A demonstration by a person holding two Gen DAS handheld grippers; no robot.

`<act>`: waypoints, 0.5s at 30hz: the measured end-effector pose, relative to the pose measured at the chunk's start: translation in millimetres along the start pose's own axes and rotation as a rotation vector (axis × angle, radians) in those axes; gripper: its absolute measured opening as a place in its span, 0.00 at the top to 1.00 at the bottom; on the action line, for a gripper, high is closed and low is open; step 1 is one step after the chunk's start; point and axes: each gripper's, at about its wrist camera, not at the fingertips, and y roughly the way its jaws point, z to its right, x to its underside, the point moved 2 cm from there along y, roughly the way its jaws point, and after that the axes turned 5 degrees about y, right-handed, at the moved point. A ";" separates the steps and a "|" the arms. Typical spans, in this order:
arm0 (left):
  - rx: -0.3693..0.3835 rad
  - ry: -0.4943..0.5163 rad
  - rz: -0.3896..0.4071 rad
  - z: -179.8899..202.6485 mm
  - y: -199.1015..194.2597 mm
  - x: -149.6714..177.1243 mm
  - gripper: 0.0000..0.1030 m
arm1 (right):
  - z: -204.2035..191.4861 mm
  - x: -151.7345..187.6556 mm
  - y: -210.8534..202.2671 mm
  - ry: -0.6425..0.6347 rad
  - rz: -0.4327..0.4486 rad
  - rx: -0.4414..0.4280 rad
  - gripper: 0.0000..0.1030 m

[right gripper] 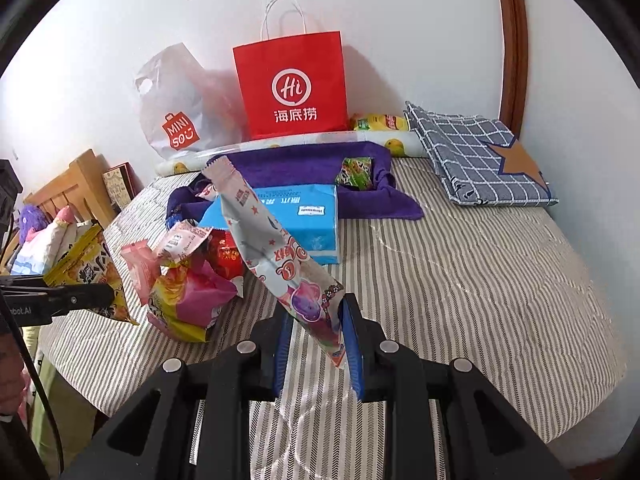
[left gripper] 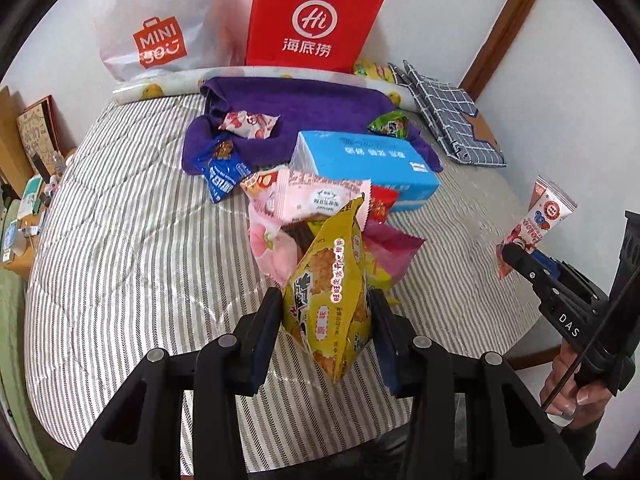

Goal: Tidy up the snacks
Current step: 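Carry both held packets over the purple towel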

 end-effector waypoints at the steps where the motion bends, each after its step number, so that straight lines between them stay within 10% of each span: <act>1: -0.001 0.002 0.003 1.3 -1.1 -1.2 0.58 | -0.7 -0.9 -1.5 0.000 0.003 -0.001 0.77; 15: 0.006 -0.006 0.026 4.9 -8.5 -23.3 0.58 | -3.9 -15.4 -3.6 -0.003 0.013 -0.004 0.77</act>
